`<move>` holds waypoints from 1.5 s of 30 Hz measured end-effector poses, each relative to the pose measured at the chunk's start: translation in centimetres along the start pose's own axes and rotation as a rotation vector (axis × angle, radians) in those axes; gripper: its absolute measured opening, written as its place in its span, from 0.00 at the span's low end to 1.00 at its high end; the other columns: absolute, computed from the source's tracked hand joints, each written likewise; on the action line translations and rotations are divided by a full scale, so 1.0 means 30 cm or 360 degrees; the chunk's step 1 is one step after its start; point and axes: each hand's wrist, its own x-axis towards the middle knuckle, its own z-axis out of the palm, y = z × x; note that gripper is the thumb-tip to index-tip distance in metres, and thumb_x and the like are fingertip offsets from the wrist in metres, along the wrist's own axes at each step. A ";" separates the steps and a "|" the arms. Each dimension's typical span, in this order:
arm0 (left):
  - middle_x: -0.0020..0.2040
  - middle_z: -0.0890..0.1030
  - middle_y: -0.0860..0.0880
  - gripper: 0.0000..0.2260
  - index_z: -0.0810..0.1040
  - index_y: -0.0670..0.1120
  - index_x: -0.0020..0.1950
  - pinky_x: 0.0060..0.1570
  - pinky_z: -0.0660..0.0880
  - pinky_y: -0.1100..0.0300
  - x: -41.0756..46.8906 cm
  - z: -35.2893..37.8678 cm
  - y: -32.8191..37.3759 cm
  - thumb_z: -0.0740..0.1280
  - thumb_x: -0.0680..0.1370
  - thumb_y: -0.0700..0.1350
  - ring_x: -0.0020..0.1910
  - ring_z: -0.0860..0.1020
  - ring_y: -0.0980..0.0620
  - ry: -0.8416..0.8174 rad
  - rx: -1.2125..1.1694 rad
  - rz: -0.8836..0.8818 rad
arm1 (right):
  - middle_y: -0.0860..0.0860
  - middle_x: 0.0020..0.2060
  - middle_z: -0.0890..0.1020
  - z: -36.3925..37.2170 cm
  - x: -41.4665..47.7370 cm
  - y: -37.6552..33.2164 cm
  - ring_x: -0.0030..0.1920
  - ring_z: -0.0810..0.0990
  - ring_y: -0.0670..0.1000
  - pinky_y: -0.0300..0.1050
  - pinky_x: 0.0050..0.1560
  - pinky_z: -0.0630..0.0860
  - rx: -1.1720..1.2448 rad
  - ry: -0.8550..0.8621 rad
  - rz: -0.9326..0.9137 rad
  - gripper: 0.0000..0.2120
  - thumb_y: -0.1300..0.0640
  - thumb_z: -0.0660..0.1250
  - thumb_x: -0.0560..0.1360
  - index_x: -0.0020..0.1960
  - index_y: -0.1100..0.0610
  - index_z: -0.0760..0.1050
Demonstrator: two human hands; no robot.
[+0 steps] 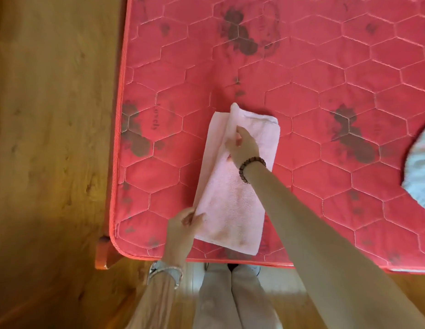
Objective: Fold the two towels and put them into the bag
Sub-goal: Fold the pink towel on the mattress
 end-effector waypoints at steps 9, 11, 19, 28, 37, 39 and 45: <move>0.44 0.85 0.54 0.08 0.81 0.51 0.51 0.44 0.77 0.65 0.031 -0.035 -0.053 0.72 0.76 0.39 0.45 0.83 0.55 0.0019 0.0043 -0.0134 | 0.53 0.49 0.83 0.078 0.016 -0.002 0.40 0.81 0.54 0.44 0.45 0.82 -0.0061 -0.0162 -0.0124 0.23 0.59 0.57 0.76 0.71 0.48 0.68; 0.49 0.83 0.53 0.13 0.78 0.51 0.58 0.44 0.77 0.64 0.030 -0.029 -0.060 0.73 0.76 0.40 0.48 0.81 0.55 0.0122 0.0120 -0.0061 | 0.54 0.52 0.82 0.065 -0.008 0.015 0.45 0.81 0.55 0.41 0.47 0.80 -0.0251 -0.0029 -0.0363 0.20 0.64 0.57 0.78 0.68 0.53 0.72; 0.79 0.62 0.46 0.24 0.66 0.41 0.76 0.79 0.53 0.54 0.148 0.122 0.027 0.63 0.80 0.35 0.80 0.57 0.51 0.0147 0.1028 0.1022 | 0.51 0.77 0.62 0.045 -0.005 0.143 0.77 0.56 0.55 0.54 0.78 0.49 -0.1320 0.0066 -0.1072 0.22 0.56 0.54 0.82 0.76 0.53 0.61; 0.82 0.50 0.43 0.30 0.51 0.39 0.81 0.79 0.52 0.48 0.356 0.186 0.028 0.54 0.84 0.53 0.81 0.48 0.48 0.0163 0.1658 0.1098 | 0.50 0.77 0.60 -0.038 0.126 0.211 0.77 0.57 0.54 0.56 0.77 0.49 -0.1648 0.0303 -0.0986 0.26 0.45 0.48 0.82 0.78 0.52 0.56; 0.82 0.49 0.43 0.30 0.51 0.39 0.81 0.79 0.52 0.46 0.311 0.172 0.016 0.55 0.84 0.53 0.81 0.49 0.48 0.0131 0.1790 0.1212 | 0.52 0.78 0.57 -0.085 0.000 0.246 0.78 0.51 0.54 0.56 0.77 0.48 -0.1543 0.0358 -0.0852 0.28 0.46 0.51 0.83 0.79 0.56 0.52; 0.82 0.51 0.41 0.30 0.53 0.38 0.80 0.78 0.53 0.44 0.289 0.186 0.004 0.55 0.84 0.53 0.81 0.50 0.46 0.0066 0.1834 0.1291 | 0.51 0.78 0.52 -0.047 -0.084 0.285 0.79 0.47 0.55 0.57 0.77 0.49 -0.1582 0.0202 -0.0922 0.29 0.46 0.53 0.83 0.79 0.55 0.50; 0.81 0.51 0.40 0.32 0.53 0.37 0.80 0.78 0.54 0.44 0.221 0.163 -0.066 0.52 0.83 0.58 0.81 0.51 0.45 0.0092 0.1897 0.1175 | 0.50 0.79 0.50 -0.022 -0.220 0.394 0.79 0.46 0.52 0.56 0.77 0.52 -0.1566 0.0225 -0.0797 0.28 0.48 0.50 0.83 0.79 0.55 0.48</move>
